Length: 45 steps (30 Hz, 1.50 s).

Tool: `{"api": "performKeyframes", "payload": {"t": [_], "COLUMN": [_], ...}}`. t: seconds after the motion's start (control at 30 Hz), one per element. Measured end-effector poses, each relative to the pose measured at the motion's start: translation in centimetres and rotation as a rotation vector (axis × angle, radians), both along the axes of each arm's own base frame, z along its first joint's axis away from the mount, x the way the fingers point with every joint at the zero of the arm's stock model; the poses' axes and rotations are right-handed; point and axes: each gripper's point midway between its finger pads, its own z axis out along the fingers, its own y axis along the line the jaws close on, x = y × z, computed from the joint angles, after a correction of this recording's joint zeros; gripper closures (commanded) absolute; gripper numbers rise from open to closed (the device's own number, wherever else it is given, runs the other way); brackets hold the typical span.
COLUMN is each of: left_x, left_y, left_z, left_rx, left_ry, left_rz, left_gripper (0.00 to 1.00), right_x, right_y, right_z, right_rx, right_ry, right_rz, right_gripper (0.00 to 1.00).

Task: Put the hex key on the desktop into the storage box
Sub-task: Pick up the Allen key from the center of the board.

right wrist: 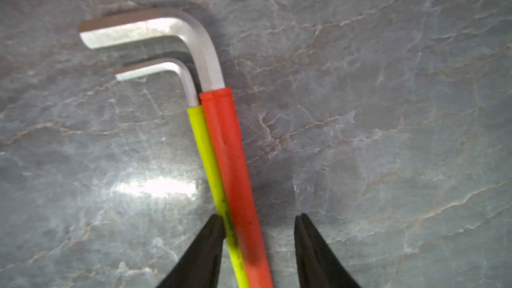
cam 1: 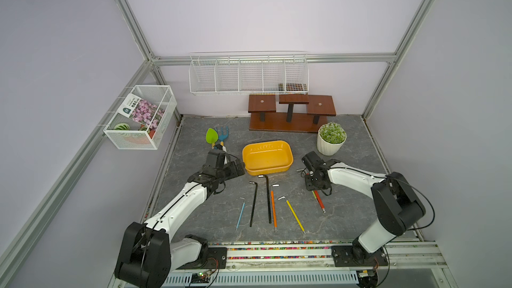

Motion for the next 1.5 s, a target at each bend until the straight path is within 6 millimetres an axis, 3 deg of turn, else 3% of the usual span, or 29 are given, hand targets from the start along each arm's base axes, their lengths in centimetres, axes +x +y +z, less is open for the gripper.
{"api": "performKeyframes", "payload": {"t": [0.1,0.37,0.57,0.83,1.13,1.3,1.5], "left_x": [0.0,0.0,0.1,0.2,0.0,0.0,-0.2], "left_y": [0.0,0.0,0.0,0.0,0.2,0.4,0.7], "left_z": [0.0,0.0,0.3,0.8,1.3,1.8,1.7], "left_rx": [0.0,0.0,0.003,0.002,0.004,0.008,0.016], "left_ry": [0.0,0.0,0.0,-0.005,-0.018,-0.035,-0.025], "left_rz": [0.0,0.0,0.002,0.003,0.008,0.015,0.026], "left_gripper": [0.0,0.0,0.0,0.0,0.0,0.0,0.0], "right_x": [0.1,0.8,0.8,0.5,1.5,1.2,2.8], "right_y": [0.3,0.8,0.8,1.3,2.5,4.2,6.6], "right_z": [-0.1,-0.2,0.0,2.0,4.6,5.5,9.0], "right_rx": [0.011,0.019,0.023,0.058,0.098,0.103,0.142], "right_ry": [-0.004,-0.008,-0.01,-0.011,-0.057,-0.058,-0.125], "right_rz": [0.0,0.009,0.009,0.016,0.046,0.121,0.232], "right_gripper": [0.62,0.92,1.0,1.0,1.0,1.0,1.0]}}
